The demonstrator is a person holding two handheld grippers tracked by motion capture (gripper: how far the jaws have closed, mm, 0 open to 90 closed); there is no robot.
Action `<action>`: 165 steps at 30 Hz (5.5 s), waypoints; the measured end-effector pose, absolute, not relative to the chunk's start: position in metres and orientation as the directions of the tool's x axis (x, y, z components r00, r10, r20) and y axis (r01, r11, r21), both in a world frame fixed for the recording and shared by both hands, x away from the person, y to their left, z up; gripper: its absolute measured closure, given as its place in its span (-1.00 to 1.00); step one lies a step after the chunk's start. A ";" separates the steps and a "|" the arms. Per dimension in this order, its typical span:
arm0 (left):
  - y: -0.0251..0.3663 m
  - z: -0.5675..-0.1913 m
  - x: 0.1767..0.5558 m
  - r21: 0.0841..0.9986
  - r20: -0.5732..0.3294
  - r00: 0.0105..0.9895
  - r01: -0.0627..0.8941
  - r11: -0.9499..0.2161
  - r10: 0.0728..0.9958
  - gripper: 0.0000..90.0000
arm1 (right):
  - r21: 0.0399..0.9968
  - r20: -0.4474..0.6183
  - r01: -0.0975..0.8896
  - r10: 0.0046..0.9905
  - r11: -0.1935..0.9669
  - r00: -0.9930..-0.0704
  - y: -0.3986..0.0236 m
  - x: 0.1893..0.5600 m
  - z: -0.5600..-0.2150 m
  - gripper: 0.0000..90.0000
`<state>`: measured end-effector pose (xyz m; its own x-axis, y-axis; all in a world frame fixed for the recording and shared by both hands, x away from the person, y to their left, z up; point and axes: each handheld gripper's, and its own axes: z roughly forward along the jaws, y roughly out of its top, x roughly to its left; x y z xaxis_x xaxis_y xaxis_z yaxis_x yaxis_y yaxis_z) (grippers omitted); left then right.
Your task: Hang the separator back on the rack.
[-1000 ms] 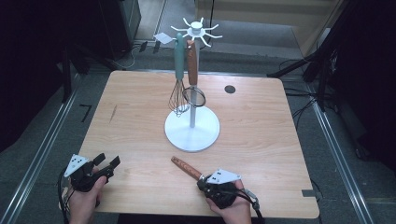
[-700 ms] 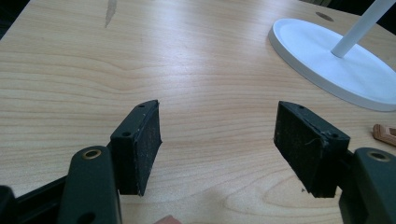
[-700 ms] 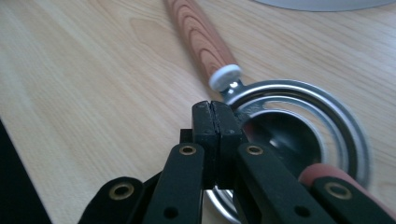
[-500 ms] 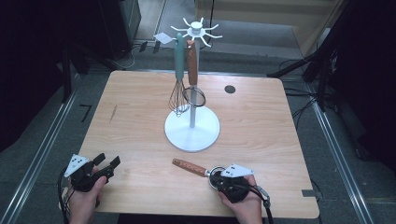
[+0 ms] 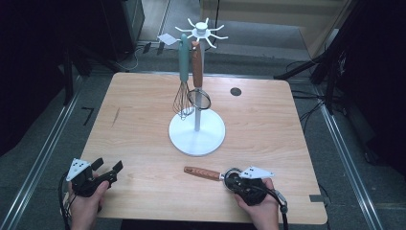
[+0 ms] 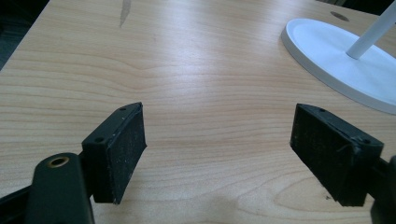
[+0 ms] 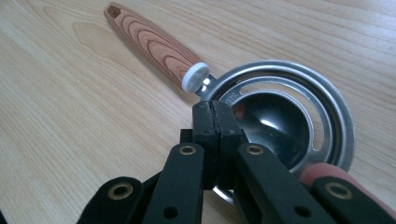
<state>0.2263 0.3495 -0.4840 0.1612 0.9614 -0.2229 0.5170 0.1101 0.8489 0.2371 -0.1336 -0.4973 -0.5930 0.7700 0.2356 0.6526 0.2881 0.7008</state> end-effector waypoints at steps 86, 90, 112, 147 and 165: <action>0.345 -0.484 0.227 0.852 -0.172 0.141 0.518 0.076 0.975 -0.67 | 0.603 0.065 0.413 0.474 0.682 -0.878 -0.105 0.284 -0.449 0.17; 0.345 -0.484 0.227 0.851 -0.170 0.141 0.520 0.073 0.975 -0.67 | 0.555 0.047 0.397 0.449 0.731 -0.892 -0.097 0.285 -0.450 0.23; 0.345 -0.484 0.228 0.850 -0.172 0.143 0.521 0.074 0.975 -0.67 | 0.293 -0.014 0.381 0.403 0.877 -0.915 -0.062 0.294 -0.457 0.46; 0.344 -0.484 0.228 0.851 -0.159 0.152 0.522 0.058 0.976 -0.69 | 0.584 0.030 0.548 0.658 0.599 -0.752 -0.101 0.299 -0.433 0.58; 0.342 -0.484 0.229 0.851 -0.144 0.153 0.523 0.043 0.978 -0.69 | 0.818 0.081 0.483 0.768 0.314 -0.635 -0.134 0.295 -0.416 0.58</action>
<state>0.2290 0.3425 -0.4842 0.1533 0.9777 -0.1438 0.5229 0.0432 0.8513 0.2946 -0.1336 -0.4162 -0.6352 0.7681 0.0806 0.4829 0.3136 0.8176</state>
